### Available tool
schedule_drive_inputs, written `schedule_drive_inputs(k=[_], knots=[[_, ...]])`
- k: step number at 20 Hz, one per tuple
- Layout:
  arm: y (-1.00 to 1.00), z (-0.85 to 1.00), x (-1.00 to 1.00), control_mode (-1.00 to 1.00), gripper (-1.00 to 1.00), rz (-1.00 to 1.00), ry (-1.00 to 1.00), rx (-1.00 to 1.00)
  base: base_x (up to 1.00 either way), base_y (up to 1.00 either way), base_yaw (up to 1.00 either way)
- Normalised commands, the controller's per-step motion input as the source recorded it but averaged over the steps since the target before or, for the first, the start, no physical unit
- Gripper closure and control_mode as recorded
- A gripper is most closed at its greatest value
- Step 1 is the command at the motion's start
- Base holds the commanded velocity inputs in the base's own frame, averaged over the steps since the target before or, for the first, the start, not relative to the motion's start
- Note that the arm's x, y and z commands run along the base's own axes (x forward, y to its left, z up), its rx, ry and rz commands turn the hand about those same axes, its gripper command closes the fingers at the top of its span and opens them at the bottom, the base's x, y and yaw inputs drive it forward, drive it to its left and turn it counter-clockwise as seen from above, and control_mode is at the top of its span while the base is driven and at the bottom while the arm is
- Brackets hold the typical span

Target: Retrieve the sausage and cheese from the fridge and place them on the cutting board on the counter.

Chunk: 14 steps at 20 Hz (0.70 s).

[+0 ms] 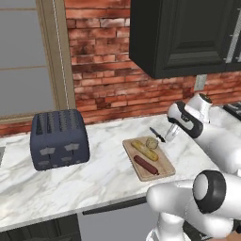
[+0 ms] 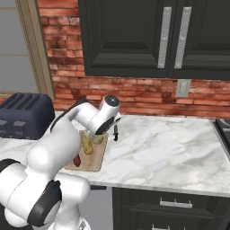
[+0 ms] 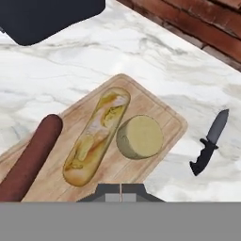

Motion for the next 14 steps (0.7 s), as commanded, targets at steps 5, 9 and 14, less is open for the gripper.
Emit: schedule_drive_inputs(k=[5, 9, 14], knots=[[0.58, 0.13, -1.00, -1.00, 1.00, -0.32, -0.05, 0.00, 0.00, 0.00, 0.00], [0.42, 0.66, -0.63, -1.00, 1.00, -0.24, -0.12, 0.00, 0.00, 0.00, 0.00], [0.10, 0.60, -0.95, -1.00, 1.00, -0.19, 0.00, 0.00, 0.00, 0.00, 0.00]])
